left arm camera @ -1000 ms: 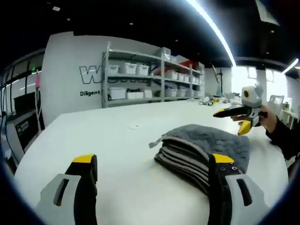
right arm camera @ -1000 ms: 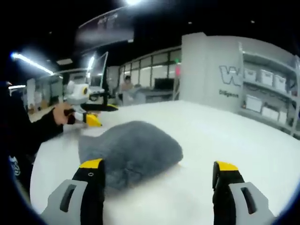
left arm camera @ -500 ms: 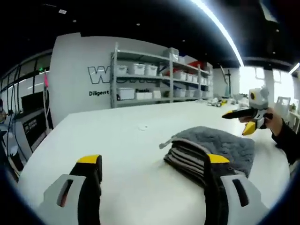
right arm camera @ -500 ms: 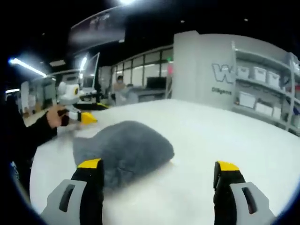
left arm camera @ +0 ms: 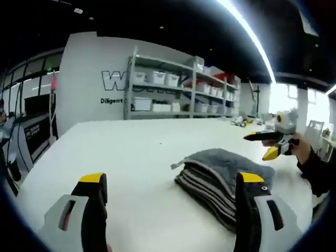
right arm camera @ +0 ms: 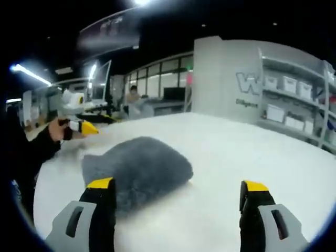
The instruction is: Open the folded towel by lifting each exposed corner and separating the folded layers until the towel lies flat within the target outline without major curled edges
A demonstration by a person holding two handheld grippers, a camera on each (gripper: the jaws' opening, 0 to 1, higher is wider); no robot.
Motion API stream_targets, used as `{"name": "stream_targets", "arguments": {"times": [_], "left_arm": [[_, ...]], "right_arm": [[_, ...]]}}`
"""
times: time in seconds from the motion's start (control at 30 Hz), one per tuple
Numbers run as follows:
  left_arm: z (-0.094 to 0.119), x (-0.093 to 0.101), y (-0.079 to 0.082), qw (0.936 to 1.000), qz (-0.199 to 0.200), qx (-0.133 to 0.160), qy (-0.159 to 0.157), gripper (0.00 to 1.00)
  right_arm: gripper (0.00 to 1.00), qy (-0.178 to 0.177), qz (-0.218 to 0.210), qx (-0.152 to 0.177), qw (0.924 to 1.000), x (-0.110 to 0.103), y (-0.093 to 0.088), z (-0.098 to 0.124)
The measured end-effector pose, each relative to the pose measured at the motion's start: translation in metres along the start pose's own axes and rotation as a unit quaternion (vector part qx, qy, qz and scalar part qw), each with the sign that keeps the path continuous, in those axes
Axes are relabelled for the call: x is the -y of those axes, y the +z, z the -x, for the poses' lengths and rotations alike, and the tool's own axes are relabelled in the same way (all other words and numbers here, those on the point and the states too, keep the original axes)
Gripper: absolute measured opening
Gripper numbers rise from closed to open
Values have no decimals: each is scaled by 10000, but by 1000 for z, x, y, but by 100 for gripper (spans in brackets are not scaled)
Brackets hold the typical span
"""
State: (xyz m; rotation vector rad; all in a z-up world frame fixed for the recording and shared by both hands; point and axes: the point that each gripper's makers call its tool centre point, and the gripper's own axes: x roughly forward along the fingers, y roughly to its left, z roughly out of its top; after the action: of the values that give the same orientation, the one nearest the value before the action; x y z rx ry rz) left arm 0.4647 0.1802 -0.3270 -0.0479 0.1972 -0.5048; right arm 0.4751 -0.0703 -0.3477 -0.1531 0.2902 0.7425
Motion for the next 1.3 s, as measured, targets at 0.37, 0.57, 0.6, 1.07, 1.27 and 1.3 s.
{"name": "stream_targets", "arguments": {"times": [0.37, 0.57, 0.6, 1.07, 1.27, 1.3], "left_arm": [[27, 38, 19, 9996, 42, 177, -215, 100], [35, 39, 28, 9997, -71, 123, -207, 100], [35, 40, 28, 9997, -75, 121, -208, 100], [41, 26, 47, 9989, -342, 61, -306, 100], [47, 34, 57, 9989, -279, 157, -353, 100], [48, 34, 58, 9988, -282, 172, -357, 100]], "right_arm": [[99, -224, 70, 206, 9995, 4, 27, 22], [99, -305, 148, 265, 9991, 3, 35, 34], [99, -309, 162, 266, 9990, 2, 35, 35], [99, -564, 135, 562, 9967, 1, 53, 75], [99, -680, 209, 658, 9953, 2, 60, 95], [99, -689, 214, 669, 9951, 3, 61, 97]]}}
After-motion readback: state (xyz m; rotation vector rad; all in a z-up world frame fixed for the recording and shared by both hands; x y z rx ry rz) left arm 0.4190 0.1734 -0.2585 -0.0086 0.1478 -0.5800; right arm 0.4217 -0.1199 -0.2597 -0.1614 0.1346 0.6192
